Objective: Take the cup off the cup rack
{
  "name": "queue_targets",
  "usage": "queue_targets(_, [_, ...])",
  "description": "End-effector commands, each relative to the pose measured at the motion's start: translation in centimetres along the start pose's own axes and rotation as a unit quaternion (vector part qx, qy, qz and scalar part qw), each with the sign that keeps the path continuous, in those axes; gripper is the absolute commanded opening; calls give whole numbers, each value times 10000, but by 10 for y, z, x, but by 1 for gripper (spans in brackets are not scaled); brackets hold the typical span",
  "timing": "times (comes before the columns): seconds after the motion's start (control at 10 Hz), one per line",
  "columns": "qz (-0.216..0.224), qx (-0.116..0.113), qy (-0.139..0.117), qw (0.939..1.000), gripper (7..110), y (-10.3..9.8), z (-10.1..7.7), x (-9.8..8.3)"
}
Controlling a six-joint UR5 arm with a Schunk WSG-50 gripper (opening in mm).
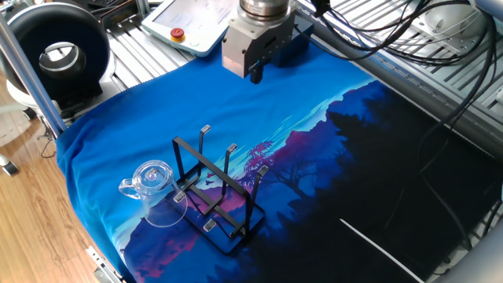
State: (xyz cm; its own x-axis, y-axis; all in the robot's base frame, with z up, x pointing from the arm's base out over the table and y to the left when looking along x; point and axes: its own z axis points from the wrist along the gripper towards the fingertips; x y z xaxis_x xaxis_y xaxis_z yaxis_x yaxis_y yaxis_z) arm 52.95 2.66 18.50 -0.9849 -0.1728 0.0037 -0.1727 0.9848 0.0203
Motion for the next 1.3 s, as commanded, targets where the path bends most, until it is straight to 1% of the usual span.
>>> queue_targets(0.0, [-84, 82, 114, 9999, 7, -5, -1, 6])
queue_targets(0.2, [-160, 145, 346, 9992, 7, -8, -1, 18])
queue_targets(0.3, [-190, 117, 404, 9989, 7, -7, -2, 20])
queue_targets(0.4, [-216, 19, 424, 9989, 7, -2, -2, 22])
queue_targets(0.5, [-208, -20, 502, 9985, 7, 0, -2, 26])
queue_targets(0.6, [-215, -12, 731, 9971, 7, 1, -2, 38])
queue_targets(0.8, [-252, -30, 806, 9964, 7, 2, -2, 42])
queue_targets(1.0, [-276, -61, 1018, 9944, 7, 3, -2, 54])
queue_targets(1.1, [-301, -82, 999, 9945, 7, 4, -2, 53])
queue_targets(1.2, [-366, -52, 1007, 9942, 7, 1, -2, 53])
